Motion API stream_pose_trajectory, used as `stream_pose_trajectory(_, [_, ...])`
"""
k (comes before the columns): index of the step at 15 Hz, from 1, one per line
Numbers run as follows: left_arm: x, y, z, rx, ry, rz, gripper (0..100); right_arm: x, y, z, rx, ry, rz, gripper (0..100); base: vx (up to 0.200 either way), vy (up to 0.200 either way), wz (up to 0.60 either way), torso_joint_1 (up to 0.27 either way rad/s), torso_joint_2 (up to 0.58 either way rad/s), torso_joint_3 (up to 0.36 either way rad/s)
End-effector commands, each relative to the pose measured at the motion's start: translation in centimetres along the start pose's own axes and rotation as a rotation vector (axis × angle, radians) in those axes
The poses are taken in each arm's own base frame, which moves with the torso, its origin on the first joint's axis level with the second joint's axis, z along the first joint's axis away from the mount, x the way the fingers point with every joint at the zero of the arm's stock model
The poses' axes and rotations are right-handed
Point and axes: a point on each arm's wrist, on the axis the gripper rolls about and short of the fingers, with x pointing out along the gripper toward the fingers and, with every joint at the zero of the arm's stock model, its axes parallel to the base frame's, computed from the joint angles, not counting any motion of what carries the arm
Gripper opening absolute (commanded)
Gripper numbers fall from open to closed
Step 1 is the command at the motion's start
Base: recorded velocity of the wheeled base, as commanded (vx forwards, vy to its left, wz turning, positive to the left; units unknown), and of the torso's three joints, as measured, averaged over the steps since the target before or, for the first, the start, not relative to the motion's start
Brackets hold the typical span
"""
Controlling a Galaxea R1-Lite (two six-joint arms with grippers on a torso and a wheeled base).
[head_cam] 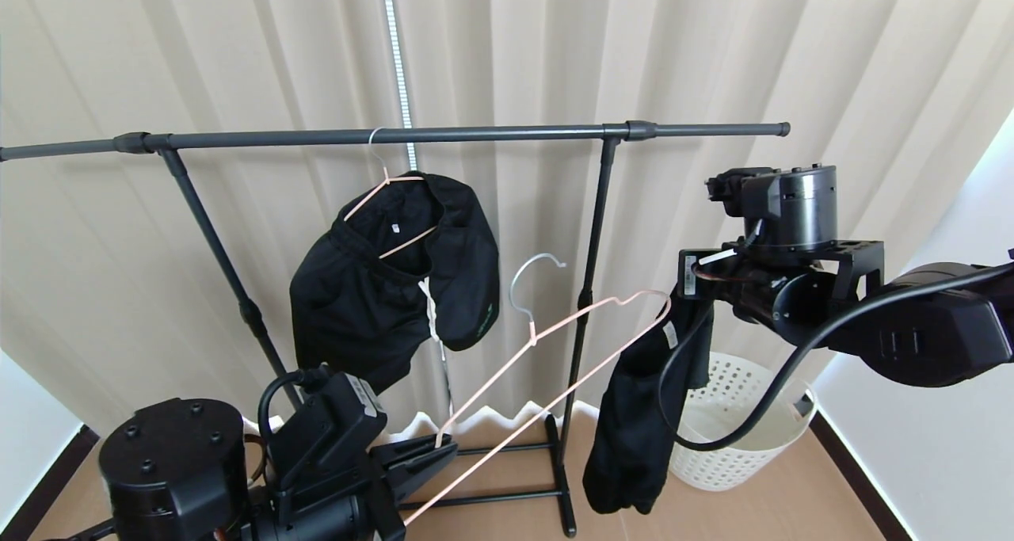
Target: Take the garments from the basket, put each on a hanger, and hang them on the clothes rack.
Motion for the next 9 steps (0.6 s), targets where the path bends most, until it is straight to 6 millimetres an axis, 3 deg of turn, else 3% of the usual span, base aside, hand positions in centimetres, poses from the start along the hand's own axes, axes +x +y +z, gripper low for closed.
stream_pose_trajectory(1, [0.1,-0.1,0.0,0.0,0.001,-0.006,0,0.6,0.4,-0.6,-0.009,0.012,-0.004,0,0.0,0.0,0.0,0.0,0.0,0.0])
stream_pose_trajectory(9, [0.7,-0.2,0.1,-0.006,0.002,-0.012,0,-0.7,1.8,-1.2,-0.028,0.012,0.045,0,0.0,0.0,0.0,0.0,0.0,0.0])
